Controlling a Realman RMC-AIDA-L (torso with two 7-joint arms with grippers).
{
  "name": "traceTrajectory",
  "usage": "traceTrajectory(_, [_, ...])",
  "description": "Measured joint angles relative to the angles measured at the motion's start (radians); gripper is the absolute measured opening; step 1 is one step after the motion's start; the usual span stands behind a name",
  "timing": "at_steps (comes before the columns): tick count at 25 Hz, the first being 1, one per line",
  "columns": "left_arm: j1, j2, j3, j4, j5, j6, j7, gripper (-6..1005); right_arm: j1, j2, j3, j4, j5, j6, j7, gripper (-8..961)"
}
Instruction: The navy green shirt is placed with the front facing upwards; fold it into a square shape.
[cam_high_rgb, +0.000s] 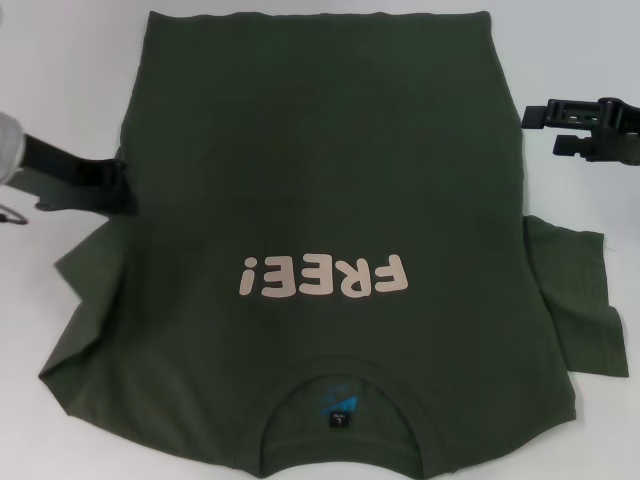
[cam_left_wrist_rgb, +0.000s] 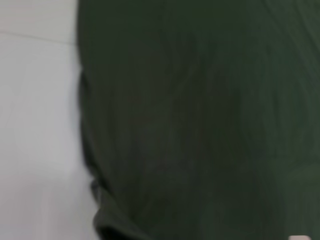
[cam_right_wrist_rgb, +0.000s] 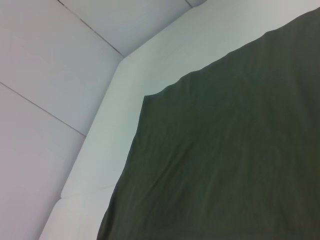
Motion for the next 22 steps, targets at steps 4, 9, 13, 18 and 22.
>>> traceTrajectory(4, [-0.034,-0.010,0.000,-0.062,0.000,-0.050,0.000,0,0.002,0.000,0.003,0.003,0.000,0.001,0.001,911])
traceTrajectory(9, [-0.062,-0.006,0.001,-0.158,-0.007,-0.106,0.033,-1,0.004,-0.001,-0.002,0.001,0.000,0.001,0.012,911])
traceTrajectory(13, [-0.068,-0.020,0.001,-0.174,-0.017,-0.109,0.140,0,0.005,-0.001,-0.002,-0.001,-0.003,0.003,0.013,911])
traceTrajectory(18, [-0.049,-0.056,-0.006,-0.140,-0.166,-0.042,0.387,148,0.005,-0.001,-0.002,-0.003,-0.004,0.005,0.013,912])
traceTrajectory(22, [-0.004,-0.040,-0.042,-0.126,-0.256,-0.004,0.425,228,0.005,-0.008,-0.005,0.000,-0.004,0.003,0.011,912])
